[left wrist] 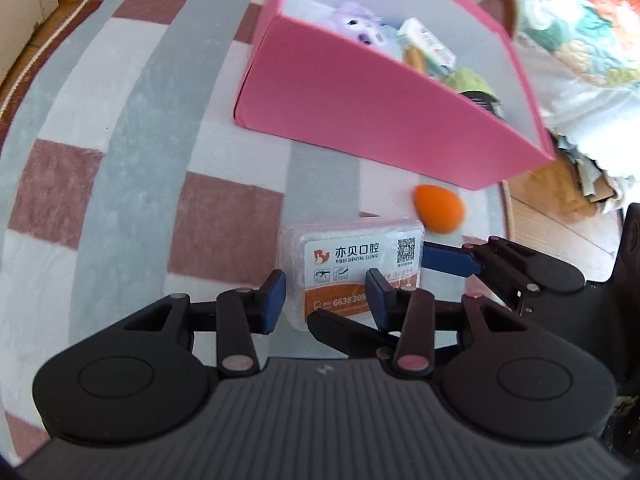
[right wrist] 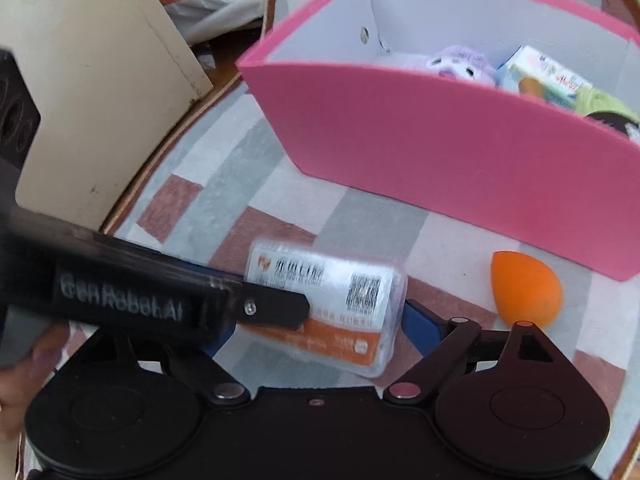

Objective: Organize objects
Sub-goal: 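Reach the left gripper to the white-orange floss pack and close, then carry the floss pack with the left gripper into the pink box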

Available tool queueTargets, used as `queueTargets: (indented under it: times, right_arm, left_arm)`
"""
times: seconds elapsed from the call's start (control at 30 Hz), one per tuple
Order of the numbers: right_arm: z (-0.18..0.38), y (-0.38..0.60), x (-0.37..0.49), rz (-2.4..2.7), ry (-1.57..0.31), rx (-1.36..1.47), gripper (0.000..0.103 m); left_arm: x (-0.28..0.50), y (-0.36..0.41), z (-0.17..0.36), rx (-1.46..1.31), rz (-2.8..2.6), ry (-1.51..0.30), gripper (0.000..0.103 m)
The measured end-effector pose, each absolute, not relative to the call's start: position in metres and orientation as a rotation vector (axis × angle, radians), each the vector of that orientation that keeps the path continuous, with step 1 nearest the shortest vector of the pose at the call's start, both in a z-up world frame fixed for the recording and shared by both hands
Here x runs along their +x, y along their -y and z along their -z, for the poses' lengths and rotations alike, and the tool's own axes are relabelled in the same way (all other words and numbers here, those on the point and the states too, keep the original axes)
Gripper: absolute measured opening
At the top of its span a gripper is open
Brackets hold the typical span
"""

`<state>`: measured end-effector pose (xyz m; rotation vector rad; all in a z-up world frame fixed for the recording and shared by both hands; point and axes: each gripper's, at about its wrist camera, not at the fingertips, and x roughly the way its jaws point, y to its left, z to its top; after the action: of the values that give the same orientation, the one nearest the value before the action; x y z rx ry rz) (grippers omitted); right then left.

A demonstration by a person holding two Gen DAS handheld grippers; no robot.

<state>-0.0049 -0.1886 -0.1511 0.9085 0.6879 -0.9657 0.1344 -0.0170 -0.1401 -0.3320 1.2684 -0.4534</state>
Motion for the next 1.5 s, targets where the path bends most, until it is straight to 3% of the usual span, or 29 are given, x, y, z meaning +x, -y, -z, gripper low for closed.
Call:
queueTargets:
  times: [0.53, 0.93, 1.17, 1.5]
  right_arm:
    - [0.051, 0.124, -0.019, 0.974, -0.462, 0.942, 0.094]
    - [-0.008, 0.155, -0.038, 1.044, -0.415, 0.797, 0.094]
    - [-0.009, 0.217, -0.054, 1.102, -0.453, 0.764, 0.094]
    - [0.076, 0.308, -0.073, 1.101, -0.637, 0.919, 0.082]
  left_arm:
    - [0.084, -0.003, 0.026, -0.247, 0.545, -1.135, 0.042]
    - [0.133, 0.022, -0.037, -0.175, 0.578, -1.019, 0.044]
    - [0.208, 0.047, -0.018, -0.211, 0.563, -1.068, 0.044]
    - [0.288, 0.087, 0.081, -0.165, 0.516, -1.304, 0.043]
